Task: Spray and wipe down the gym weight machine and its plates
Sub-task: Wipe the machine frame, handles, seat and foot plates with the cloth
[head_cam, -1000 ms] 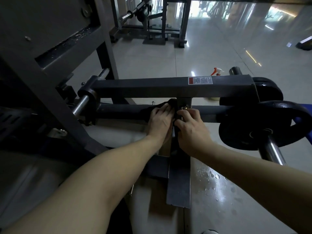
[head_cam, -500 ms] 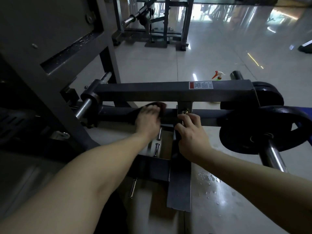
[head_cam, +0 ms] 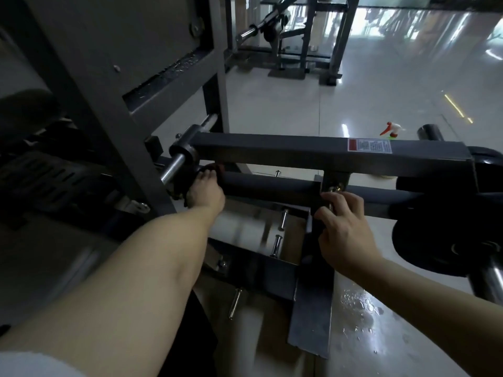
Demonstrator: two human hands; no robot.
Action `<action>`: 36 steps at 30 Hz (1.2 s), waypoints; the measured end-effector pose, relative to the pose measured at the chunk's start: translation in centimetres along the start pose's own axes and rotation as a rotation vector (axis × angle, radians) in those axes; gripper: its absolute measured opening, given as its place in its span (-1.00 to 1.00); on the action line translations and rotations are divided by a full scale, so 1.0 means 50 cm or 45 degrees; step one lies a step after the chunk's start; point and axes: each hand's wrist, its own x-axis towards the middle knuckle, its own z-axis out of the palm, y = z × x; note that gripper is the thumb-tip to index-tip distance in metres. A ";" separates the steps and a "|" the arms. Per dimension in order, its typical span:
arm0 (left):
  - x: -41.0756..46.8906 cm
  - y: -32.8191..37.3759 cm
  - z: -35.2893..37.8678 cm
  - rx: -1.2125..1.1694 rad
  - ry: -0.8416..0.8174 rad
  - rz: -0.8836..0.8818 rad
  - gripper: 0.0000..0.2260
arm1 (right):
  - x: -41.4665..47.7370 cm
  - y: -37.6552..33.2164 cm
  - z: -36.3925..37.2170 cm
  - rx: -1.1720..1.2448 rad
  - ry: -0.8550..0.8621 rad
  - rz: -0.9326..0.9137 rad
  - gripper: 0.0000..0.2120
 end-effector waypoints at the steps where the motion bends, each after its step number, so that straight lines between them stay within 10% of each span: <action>1: 0.006 -0.006 -0.002 -0.036 -0.003 -0.039 -0.55 | 0.000 0.002 0.001 0.001 0.002 -0.003 -0.75; 11: -0.065 0.148 0.009 -0.050 0.065 0.635 -0.51 | 0.003 -0.001 0.014 0.029 0.050 0.009 -0.79; 17: 0.006 -0.021 -0.004 0.004 0.026 0.060 -0.51 | 0.007 -0.003 0.017 0.044 0.037 0.005 -0.76; 23: 0.006 0.011 -0.022 0.053 -0.002 -0.051 -0.65 | 0.008 0.001 0.020 0.048 0.053 -0.015 -0.75; 36: -0.086 0.079 0.017 -0.199 0.171 0.662 -0.51 | 0.012 -0.003 0.025 0.092 0.073 -0.005 -0.73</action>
